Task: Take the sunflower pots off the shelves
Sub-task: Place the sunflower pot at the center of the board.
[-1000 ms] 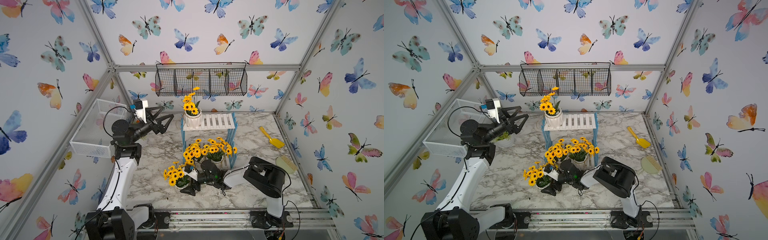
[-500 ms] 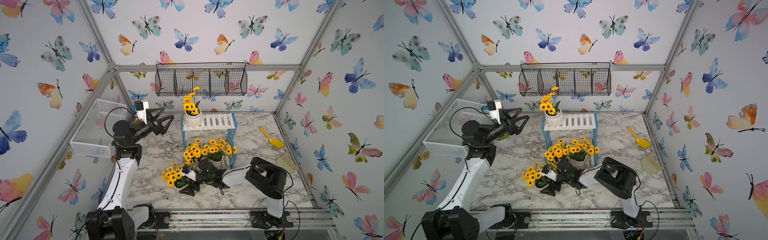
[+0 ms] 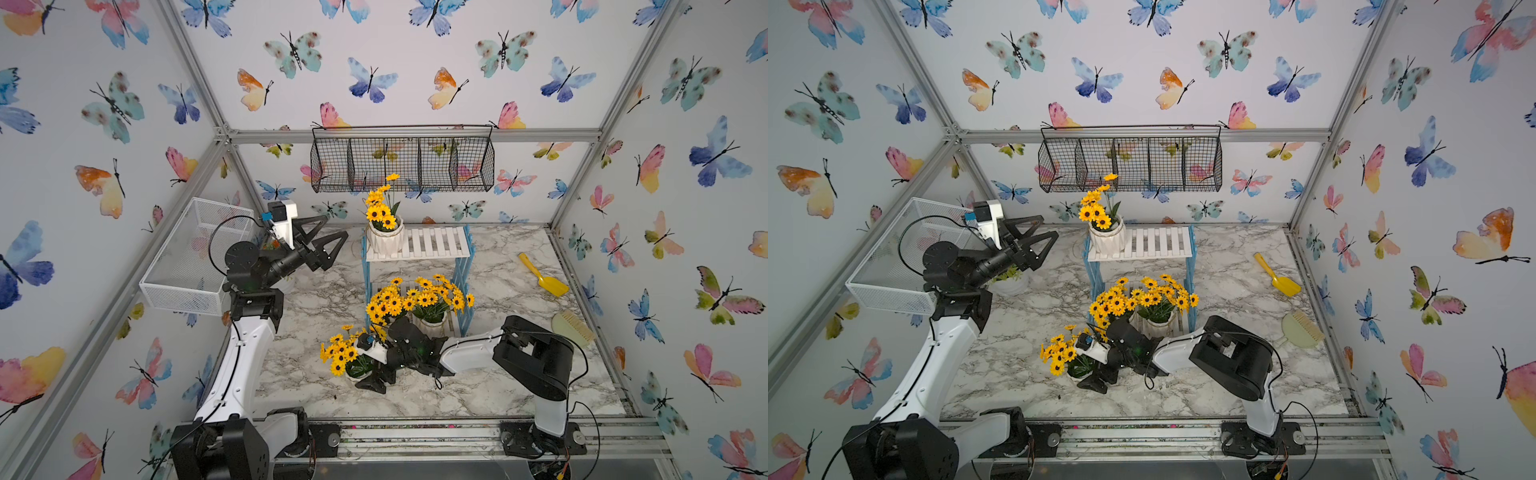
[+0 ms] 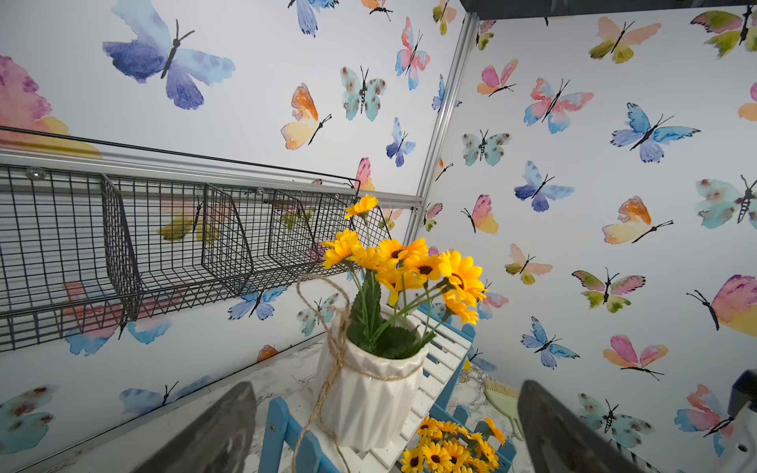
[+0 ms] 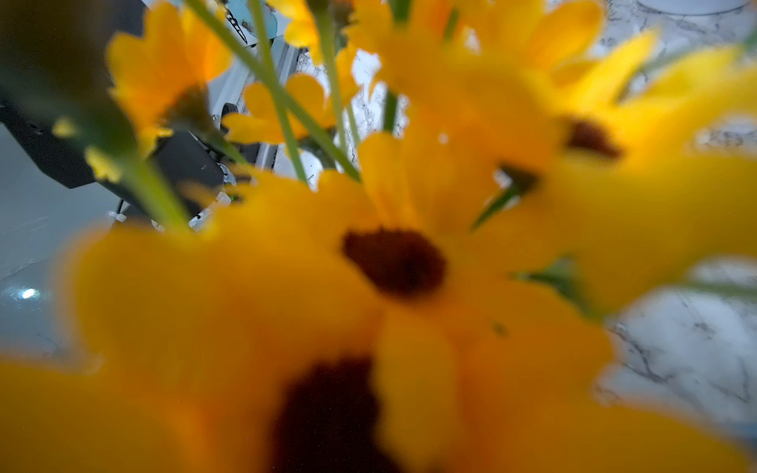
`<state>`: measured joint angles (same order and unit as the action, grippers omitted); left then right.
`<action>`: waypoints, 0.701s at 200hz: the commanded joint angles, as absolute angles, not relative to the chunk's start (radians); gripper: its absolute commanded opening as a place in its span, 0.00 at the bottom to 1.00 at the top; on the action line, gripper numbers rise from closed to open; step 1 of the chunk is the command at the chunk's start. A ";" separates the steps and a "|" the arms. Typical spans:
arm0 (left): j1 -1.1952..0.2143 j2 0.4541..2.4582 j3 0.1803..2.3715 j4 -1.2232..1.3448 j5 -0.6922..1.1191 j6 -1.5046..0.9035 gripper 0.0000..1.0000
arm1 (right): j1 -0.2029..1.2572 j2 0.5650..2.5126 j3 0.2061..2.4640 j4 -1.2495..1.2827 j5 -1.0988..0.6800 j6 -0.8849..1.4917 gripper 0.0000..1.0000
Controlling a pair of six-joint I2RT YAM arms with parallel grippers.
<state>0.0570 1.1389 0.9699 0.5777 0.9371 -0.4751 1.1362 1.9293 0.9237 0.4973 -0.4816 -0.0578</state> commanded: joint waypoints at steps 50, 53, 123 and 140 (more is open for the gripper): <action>0.061 1.114 0.960 0.588 0.943 -0.463 0.99 | 1.156 1.858 0.881 0.422 -0.369 -0.061 0.99; 0.060 1.114 0.960 0.588 0.942 -0.463 0.99 | 1.155 1.854 0.878 0.422 -0.362 -0.061 0.99; 0.060 1.114 0.958 0.589 0.939 -0.463 0.99 | 1.188 1.851 0.903 0.360 -0.292 -0.072 0.99; 0.060 1.114 0.958 0.589 0.939 -0.463 0.99 | 1.189 1.852 0.921 0.329 -0.294 -0.070 0.99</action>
<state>0.0570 1.1355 0.9642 0.5751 0.9371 -0.4740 1.1801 1.8645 0.8948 0.4156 -0.3202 -0.0650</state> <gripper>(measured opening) 0.988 0.990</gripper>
